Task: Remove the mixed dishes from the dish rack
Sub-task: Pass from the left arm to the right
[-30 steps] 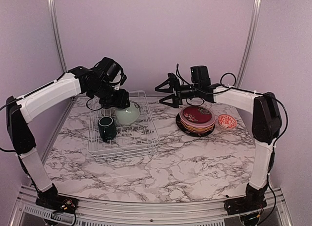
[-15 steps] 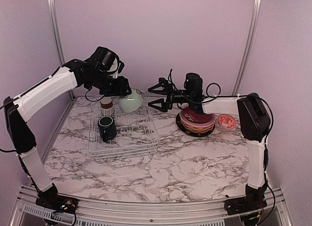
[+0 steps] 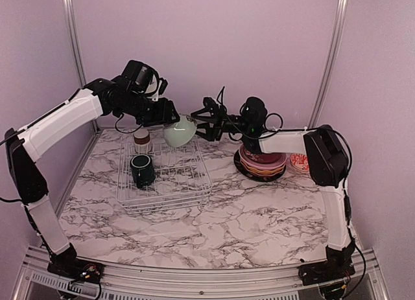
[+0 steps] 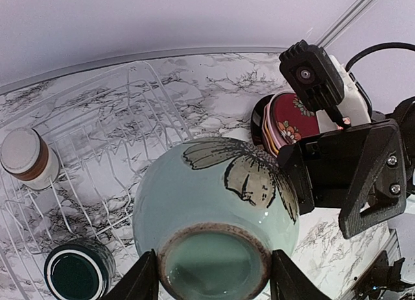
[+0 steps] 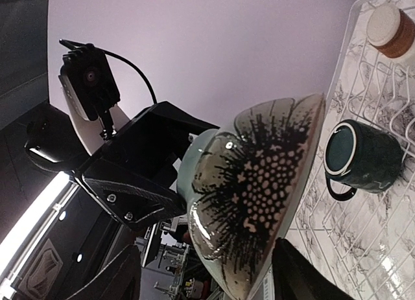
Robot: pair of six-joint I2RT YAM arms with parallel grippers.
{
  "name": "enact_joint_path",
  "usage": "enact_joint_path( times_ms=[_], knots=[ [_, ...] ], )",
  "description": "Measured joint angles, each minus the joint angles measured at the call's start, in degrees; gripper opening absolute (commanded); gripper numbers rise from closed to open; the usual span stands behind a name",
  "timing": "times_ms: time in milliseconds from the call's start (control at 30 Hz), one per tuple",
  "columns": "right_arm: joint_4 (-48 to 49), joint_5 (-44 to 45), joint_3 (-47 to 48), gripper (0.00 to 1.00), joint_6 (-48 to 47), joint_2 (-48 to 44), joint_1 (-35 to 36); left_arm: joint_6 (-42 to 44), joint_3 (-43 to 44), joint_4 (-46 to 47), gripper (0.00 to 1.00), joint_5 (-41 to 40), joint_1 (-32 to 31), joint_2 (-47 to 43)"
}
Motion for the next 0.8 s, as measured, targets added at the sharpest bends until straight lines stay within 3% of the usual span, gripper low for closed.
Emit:
enact_joint_path(
  times_ms=[333, 433, 500, 800],
  knots=[
    [11.4, -0.2, 2.2, 0.16, 10.6, 2.6, -0.1, -1.9, -1.7, 6.4, 0.38, 3.5, 0.4, 0.0],
    [13.2, -0.3, 3.3, 0.06, 12.1, 3.7, -0.3, -3.4, -3.3, 8.5, 0.43, 5.6, 0.8, -0.2],
    [13.7, 0.1, 4.5, 0.00, 13.2, 3.8, -0.3, -3.5, -3.8, 10.1, 0.50, 5.8, 1.2, -0.2],
    [12.7, -0.2, 5.8, 0.00, 15.0, 3.6, -0.6, -3.3, -6.2, 13.4, 0.96, 5.3, 1.7, -1.5]
  ],
)
